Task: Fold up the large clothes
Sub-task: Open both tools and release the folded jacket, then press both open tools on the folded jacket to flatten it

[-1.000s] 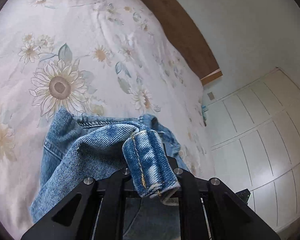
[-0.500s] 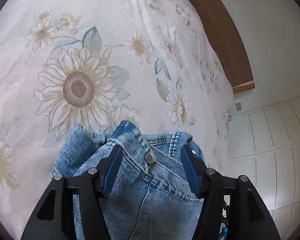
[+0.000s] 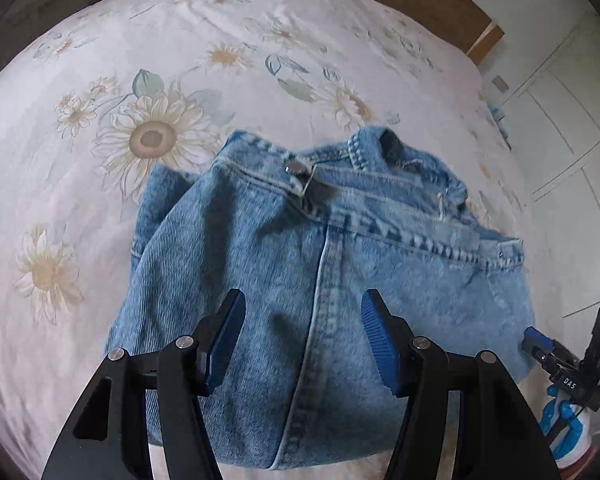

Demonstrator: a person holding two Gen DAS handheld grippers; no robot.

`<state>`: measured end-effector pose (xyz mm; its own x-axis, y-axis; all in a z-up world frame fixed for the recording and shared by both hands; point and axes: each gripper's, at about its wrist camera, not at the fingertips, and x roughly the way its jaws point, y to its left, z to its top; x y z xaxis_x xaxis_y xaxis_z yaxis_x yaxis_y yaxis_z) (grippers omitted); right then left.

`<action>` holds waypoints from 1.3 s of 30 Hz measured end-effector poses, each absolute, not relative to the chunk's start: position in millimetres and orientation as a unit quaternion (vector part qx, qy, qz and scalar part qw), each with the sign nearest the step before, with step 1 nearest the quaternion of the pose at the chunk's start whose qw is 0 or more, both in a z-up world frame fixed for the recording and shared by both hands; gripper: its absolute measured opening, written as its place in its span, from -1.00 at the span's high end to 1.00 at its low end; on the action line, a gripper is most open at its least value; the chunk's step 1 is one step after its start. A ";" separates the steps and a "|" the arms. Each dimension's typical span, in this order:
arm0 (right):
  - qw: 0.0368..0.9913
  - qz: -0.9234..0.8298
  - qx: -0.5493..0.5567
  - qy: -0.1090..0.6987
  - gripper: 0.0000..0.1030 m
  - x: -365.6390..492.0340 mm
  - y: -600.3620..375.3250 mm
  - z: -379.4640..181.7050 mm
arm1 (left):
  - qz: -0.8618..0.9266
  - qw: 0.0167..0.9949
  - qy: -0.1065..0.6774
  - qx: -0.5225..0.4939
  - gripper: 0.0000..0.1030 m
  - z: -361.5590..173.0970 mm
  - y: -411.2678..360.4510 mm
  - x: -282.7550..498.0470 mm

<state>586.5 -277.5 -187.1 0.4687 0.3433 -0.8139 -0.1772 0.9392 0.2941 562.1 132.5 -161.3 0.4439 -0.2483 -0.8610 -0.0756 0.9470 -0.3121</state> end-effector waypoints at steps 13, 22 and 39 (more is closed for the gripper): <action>0.844 0.058 0.005 0.533 -0.36 608.7 -303.2 -198.0 | -0.008 0.838 0.533 -0.121 -0.06 -151.7 147.3 570.0; 0.845 0.155 -0.036 0.511 -0.36 649.0 -217.0 -190.1 | -0.030 0.845 0.530 -0.060 -0.06 -176.6 108.9 650.9; 0.835 0.109 -0.045 0.537 -0.33 705.5 -214.9 -204.4 | 0.011 0.851 0.520 -0.073 -0.08 -163.9 138.6 648.5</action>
